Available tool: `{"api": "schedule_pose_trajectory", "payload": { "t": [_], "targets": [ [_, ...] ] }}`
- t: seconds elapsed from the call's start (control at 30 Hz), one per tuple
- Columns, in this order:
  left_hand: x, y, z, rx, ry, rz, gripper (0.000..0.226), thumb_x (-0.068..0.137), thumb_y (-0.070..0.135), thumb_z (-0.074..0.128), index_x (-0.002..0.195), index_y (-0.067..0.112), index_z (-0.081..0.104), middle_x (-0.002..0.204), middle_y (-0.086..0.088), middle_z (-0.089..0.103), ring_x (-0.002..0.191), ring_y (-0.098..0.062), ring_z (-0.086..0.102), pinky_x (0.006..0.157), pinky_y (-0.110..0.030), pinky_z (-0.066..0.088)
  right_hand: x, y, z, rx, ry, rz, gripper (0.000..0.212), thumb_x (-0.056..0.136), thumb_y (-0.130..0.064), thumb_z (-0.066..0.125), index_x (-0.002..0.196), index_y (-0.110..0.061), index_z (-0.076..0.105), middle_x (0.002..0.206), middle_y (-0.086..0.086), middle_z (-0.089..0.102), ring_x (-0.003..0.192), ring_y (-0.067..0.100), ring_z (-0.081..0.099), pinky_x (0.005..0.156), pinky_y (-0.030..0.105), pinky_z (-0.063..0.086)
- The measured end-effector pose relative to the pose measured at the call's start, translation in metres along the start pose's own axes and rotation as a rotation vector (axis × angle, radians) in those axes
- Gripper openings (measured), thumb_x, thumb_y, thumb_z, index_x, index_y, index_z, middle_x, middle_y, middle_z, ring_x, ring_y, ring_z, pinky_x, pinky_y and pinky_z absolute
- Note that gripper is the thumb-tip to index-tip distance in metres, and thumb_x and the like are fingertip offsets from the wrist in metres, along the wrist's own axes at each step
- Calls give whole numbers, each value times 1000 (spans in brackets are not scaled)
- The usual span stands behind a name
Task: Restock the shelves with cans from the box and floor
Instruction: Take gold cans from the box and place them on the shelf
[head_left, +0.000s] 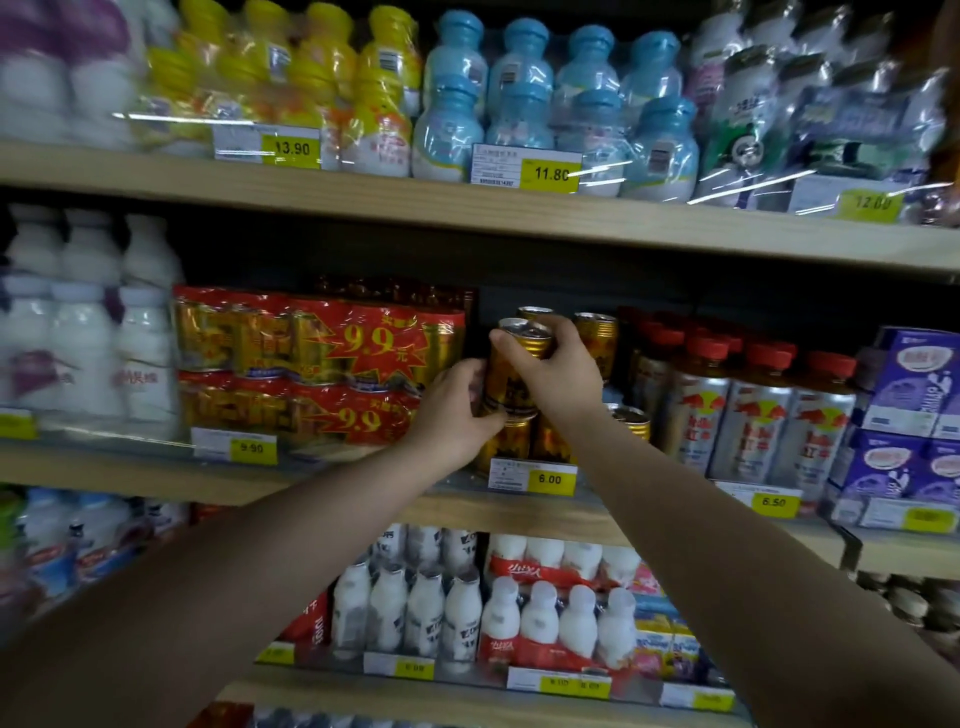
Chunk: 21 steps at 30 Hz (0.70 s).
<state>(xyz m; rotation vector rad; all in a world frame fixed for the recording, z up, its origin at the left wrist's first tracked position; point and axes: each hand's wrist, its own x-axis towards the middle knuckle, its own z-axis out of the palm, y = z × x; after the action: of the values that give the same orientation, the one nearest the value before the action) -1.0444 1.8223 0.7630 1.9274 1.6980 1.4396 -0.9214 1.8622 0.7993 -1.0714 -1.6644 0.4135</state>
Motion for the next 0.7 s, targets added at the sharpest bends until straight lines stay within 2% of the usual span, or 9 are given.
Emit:
{"api": "schedule_pose_trajectory", "payload": {
  "t": [0.1,0.17,0.23,0.27,0.33,0.47,0.57,0.7],
  "targets": [
    [-2,0,1,-27,-15,-8,70,82,21,70,141,15,33,137,-5,48,122,-18,49,96,-27,42,2,4,0,-16,-71,48,96,61,-78,55,141,-31,34,124,-3,58,121,25,50,99,49,45],
    [-2,-2,0,-19,-32,-10,72,82,21,69,143,16,30,139,-4,47,125,-19,47,101,-31,42,1,9,-5,-34,-129,71,90,68,-66,61,144,-29,30,120,-7,58,121,26,51,103,51,41],
    [0,-4,1,7,-53,-16,76,82,22,69,145,17,28,142,-4,45,128,-20,46,104,-36,42,1,16,-11,-102,-160,52,74,73,-56,65,137,-28,40,106,-13,59,116,24,55,103,52,39],
    [1,-5,2,19,-64,-20,78,81,23,70,146,17,26,143,-4,43,129,-20,45,105,-39,42,0,18,-13,-151,-165,40,68,75,-55,65,134,-28,44,106,-12,61,115,23,56,103,51,39],
    [3,-4,5,41,-82,-37,82,80,24,69,147,19,22,146,-5,40,131,-21,42,106,-42,41,-1,21,-15,-241,-145,21,68,77,-59,62,135,-27,44,118,-6,63,118,24,54,103,51,38],
    [6,-3,8,76,-105,-74,86,81,25,68,149,21,16,150,-7,33,135,-24,37,106,-46,40,2,21,-14,-353,-173,31,80,81,-67,52,146,-26,29,136,-1,54,130,25,44,109,47,26],
    [7,-4,7,59,-104,-105,86,82,23,68,149,18,15,151,-8,31,136,-25,36,107,-46,39,1,16,-12,-415,-235,30,70,86,-63,48,141,-24,34,132,0,56,127,25,47,107,46,25],
    [4,-7,8,63,-128,-125,86,82,24,67,150,20,13,154,-6,27,139,-25,32,109,-47,37,-5,14,-10,-397,-188,11,62,88,-59,50,135,-19,42,129,2,58,124,27,49,105,46,28]
  ]
}}
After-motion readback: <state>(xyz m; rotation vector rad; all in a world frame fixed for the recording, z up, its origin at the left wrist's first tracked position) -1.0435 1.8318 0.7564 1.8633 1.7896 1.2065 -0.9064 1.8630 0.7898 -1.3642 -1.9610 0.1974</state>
